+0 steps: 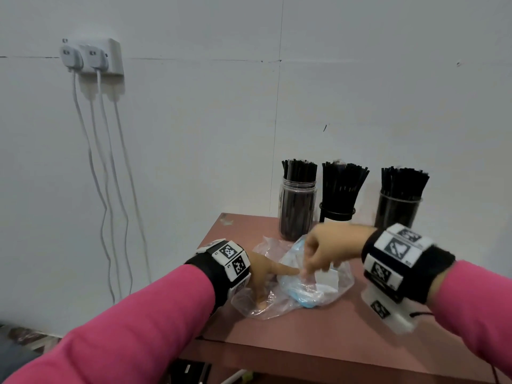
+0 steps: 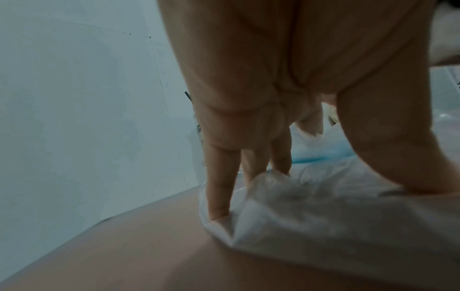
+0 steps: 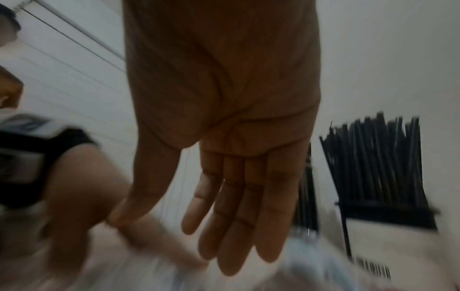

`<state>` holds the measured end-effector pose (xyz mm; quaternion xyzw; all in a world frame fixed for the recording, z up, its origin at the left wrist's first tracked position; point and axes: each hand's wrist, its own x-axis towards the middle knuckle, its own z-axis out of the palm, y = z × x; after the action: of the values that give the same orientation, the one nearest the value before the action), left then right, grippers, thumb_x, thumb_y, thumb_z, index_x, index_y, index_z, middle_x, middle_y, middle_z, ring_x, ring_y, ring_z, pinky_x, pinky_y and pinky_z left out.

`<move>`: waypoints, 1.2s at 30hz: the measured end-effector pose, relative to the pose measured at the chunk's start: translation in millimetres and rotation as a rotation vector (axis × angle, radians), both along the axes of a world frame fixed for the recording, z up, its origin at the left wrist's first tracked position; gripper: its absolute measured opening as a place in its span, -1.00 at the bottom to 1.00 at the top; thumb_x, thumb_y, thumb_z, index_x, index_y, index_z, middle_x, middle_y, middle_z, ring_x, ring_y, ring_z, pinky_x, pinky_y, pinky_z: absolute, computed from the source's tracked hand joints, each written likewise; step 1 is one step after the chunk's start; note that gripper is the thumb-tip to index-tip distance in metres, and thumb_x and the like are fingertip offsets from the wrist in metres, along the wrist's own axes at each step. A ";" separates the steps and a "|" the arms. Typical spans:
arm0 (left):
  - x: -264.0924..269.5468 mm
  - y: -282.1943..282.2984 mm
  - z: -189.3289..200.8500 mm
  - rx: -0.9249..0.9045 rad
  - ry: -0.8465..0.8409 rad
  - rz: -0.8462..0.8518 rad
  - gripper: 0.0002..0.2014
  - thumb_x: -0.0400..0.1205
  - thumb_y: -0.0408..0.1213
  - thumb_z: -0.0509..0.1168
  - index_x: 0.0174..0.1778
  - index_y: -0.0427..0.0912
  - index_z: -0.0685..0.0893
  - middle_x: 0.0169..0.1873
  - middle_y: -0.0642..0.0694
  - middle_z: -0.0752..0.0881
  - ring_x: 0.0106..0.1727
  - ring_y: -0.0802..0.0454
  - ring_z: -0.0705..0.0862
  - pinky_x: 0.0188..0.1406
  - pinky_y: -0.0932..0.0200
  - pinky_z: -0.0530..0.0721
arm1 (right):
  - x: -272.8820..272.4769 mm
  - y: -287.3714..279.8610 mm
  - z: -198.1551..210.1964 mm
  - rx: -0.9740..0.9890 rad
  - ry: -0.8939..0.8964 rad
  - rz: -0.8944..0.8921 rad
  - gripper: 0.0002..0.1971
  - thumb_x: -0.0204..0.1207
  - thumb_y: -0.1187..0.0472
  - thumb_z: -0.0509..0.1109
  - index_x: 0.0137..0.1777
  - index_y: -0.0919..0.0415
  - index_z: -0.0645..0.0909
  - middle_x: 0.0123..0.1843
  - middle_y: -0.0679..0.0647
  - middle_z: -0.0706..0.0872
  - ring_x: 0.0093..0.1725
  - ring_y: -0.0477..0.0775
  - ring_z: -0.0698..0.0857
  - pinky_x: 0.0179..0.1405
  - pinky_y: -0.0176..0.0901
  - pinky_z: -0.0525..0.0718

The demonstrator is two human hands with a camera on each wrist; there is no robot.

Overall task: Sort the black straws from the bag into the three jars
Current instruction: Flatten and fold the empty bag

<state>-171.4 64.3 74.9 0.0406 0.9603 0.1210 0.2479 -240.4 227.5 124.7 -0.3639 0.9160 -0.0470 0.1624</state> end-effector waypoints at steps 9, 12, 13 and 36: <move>8.7 4.5 1.5 -0.165 0.250 -0.075 0.16 0.50 -0.42 0.49 0.64 0.21 -0.32 0.69 -0.16 -0.13 0.66 -0.22 0.13 0.51 -0.07 0.36 | 15.3 11.6 -37.1 0.183 0.139 0.088 -0.67 0.48 -0.14 0.45 -0.17 0.10 0.50 -0.26 -0.09 0.50 -0.29 -0.12 0.46 -0.32 -0.24 0.39; 22.2 -2.0 8.4 -0.094 0.322 0.002 -0.03 0.63 -0.11 0.37 0.66 0.12 -0.31 0.69 -0.18 -0.20 0.68 -0.19 0.08 0.62 -0.12 0.17 | 14.7 21.2 -35.7 0.101 0.156 0.037 -0.63 0.47 -0.10 0.45 0.14 0.11 0.55 -0.05 -0.07 0.58 -0.08 -0.02 0.57 -0.13 -0.18 0.50; 26.4 -4.2 10.5 -0.089 0.317 0.017 -0.10 0.66 0.02 0.28 0.69 0.04 -0.26 0.70 -0.20 -0.13 0.67 -0.17 0.13 0.62 -0.07 0.16 | 15.5 25.1 -35.1 0.058 0.152 0.024 -0.58 0.47 -0.07 0.44 0.22 0.13 0.51 0.01 -0.04 0.61 -0.02 0.02 0.60 -0.08 -0.16 0.54; 41.1 -30.6 28.7 -0.168 0.536 0.216 -0.79 0.76 -0.34 0.00 -0.09 -0.25 0.51 -0.06 -0.29 0.65 -0.15 -0.06 0.47 -0.21 0.16 0.33 | -18.4 117.7 -24.8 -0.723 0.358 -0.563 -0.81 0.40 0.36 0.37 -0.13 0.05 0.51 -0.16 0.10 0.71 -0.19 0.15 0.71 -0.10 0.13 0.73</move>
<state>-130.3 33.7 103.6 -0.0517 0.9970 0.0517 -0.0264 -258.8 345.3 100.0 -0.1378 0.9173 -0.3406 -0.1533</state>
